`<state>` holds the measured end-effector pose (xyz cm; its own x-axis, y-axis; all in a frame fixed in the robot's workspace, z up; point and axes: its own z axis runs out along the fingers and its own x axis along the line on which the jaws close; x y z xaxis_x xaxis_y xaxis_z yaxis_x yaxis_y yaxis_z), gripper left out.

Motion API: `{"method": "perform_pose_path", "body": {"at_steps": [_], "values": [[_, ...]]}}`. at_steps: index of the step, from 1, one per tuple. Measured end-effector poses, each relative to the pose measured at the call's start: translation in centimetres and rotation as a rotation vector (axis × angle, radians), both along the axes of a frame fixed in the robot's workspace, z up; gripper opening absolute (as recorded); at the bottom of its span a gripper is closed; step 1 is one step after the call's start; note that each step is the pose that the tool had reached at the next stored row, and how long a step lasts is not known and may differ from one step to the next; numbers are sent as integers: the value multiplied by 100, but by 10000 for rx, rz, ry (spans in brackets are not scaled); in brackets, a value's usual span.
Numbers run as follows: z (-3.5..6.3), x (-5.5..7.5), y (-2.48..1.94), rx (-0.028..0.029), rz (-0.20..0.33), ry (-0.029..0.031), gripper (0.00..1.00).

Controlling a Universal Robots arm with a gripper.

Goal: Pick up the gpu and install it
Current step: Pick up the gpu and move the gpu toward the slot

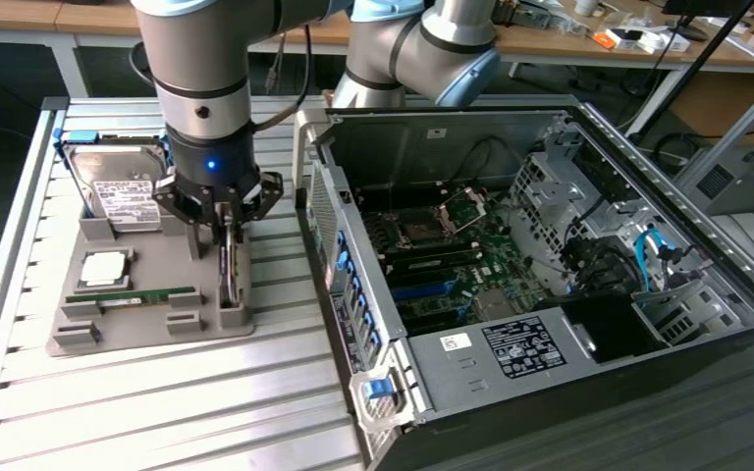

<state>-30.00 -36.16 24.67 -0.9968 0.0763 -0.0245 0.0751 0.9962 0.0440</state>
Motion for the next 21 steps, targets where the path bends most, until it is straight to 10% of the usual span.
{"method": "perform_pose_path", "body": {"at_steps": [21], "values": [[143, 0, 0, 1, 0, 0, 30]]}}
